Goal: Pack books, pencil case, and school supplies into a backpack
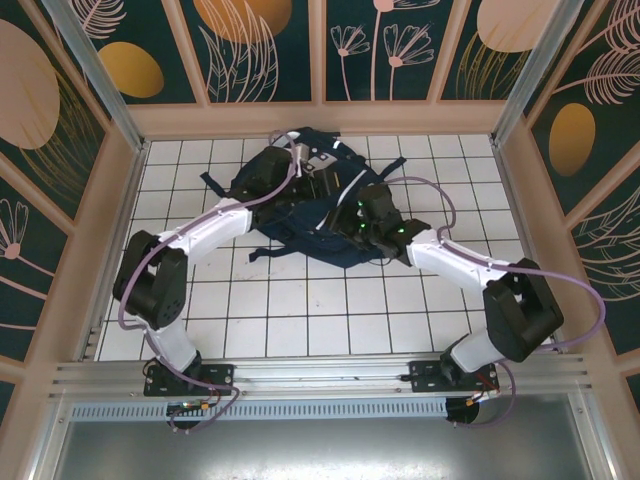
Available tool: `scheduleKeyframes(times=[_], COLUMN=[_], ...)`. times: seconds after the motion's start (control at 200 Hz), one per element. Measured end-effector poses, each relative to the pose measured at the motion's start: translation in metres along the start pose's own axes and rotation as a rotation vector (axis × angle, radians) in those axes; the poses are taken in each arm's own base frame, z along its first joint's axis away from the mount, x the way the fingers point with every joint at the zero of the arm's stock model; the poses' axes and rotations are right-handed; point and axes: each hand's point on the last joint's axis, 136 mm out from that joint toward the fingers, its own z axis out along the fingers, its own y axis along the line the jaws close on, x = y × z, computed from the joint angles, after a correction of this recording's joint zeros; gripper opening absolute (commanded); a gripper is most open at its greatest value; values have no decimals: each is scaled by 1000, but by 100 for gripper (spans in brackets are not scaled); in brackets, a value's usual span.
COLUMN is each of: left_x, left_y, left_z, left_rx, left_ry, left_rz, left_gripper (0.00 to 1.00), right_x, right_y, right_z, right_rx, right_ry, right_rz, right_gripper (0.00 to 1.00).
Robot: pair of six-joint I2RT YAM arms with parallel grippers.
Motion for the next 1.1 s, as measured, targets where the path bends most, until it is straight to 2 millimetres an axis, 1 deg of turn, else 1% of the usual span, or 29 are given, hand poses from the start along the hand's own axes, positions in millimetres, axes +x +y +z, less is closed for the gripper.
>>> scheduleKeyframes(times=[0.065, 0.16, 0.24, 0.315, 0.37, 0.47, 0.56, 0.625, 0.705, 0.801, 0.871, 0.981, 1.101], left_x=[-4, -10, -13, -16, -17, -13, -1, 14, 24, 34, 43, 66, 90], left_y=[16, 45, 70, 92, 104, 126, 144, 154, 153, 143, 134, 115, 100], left_z=[-11, -26, -31, -35, -36, -31, -20, -12, -7, -3, -1, 0, 4], left_rx=[-38, -107, -166, -220, -243, -278, -303, -296, -255, -198, -167, -134, -101], left_ry=[-23, -57, -77, -92, -94, -84, -45, -9, 12, 29, 40, 80, 133], left_rz=[-10, -25, -34, -39, -46, -56, -66, -79, -88, -89, -86, -89, -113], left_gripper=[75, 75, 76, 76, 75, 73, 67, 65, 63, 63, 63, 62, 61], right_x=[7, 18, 26, 31, 30, 23, 12, 0, -16, -36, -47, -56, -54], right_y=[4, 7, 8, 3, -1, -7, -14, -21, -32, -47, -56, -65, -70], right_z=[7, 20, 32, 41, 46, 47, 47, 46, 44, 40, 38, 35, 33], right_rx=[-4, -10, -7, 6, 20, 37, 58, 77, 102, 133, 153, 185, 216], right_ry=[2, 16, 32, 40, 33, 3, -37, -71, -110, -161, -192, -219, -215], right_rz=[11, 35, 53, 74, 88, 108, 120, 134, 151, 165, 168, 154, 131], right_gripper=[52, 51, 51, 52, 52, 54, 56, 57, 57, 58, 58, 57, 56])
